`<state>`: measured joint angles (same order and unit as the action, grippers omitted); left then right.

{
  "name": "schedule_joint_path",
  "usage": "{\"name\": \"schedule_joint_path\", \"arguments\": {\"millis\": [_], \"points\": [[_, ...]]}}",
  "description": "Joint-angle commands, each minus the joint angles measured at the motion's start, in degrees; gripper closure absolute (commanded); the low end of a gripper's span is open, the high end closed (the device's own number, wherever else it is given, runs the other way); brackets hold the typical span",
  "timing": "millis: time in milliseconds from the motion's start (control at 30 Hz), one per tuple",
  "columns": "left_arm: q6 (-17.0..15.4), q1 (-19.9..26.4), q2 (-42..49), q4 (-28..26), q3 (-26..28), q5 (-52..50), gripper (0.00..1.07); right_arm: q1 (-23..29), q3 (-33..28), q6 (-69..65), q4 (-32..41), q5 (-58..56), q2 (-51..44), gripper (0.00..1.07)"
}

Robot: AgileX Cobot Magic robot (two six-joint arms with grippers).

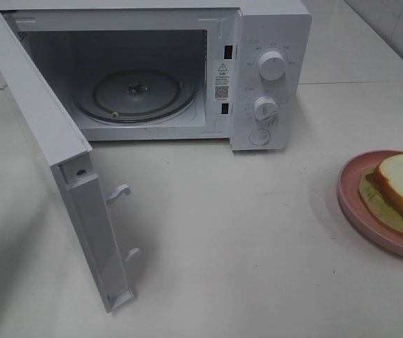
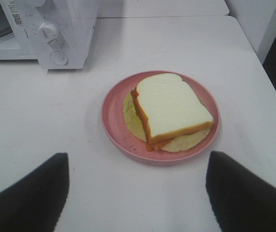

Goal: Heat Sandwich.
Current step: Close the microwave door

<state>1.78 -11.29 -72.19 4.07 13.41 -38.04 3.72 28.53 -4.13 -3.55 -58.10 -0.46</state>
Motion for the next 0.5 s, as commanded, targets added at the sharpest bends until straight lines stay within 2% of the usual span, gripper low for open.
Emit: {"name": "schedule_joint_path", "arguments": {"millis": [33,67,367,467,500], "points": [[-0.7,-3.1,-3.3,0.5,1.5,-3.6,1.07,-0.3,-0.2,0.4,0.0,0.9,-1.4,0.31],[-0.7,-4.8,-5.4,0.4,2.8,-4.4,1.07,-0.3,-0.2,0.4,0.0,0.9,-1.4,0.31],[-0.7,-10.4,-14.0,-0.7,6.4,-10.2,1.07,-0.3,-0.2,0.1,-0.1,0.9,-1.4,0.31],[-0.6,-12.9,-16.2,-3.6,8.1,-11.2,1.07,-0.3,-0.2,0.1,-0.1,0.9,-1.4,0.31],[-0.5,-14.8,-17.4,-6.2,9.3,-11.6,1.07,-0.3,-0.2,0.1,-0.1,0.9,-1.4,0.31]]}}
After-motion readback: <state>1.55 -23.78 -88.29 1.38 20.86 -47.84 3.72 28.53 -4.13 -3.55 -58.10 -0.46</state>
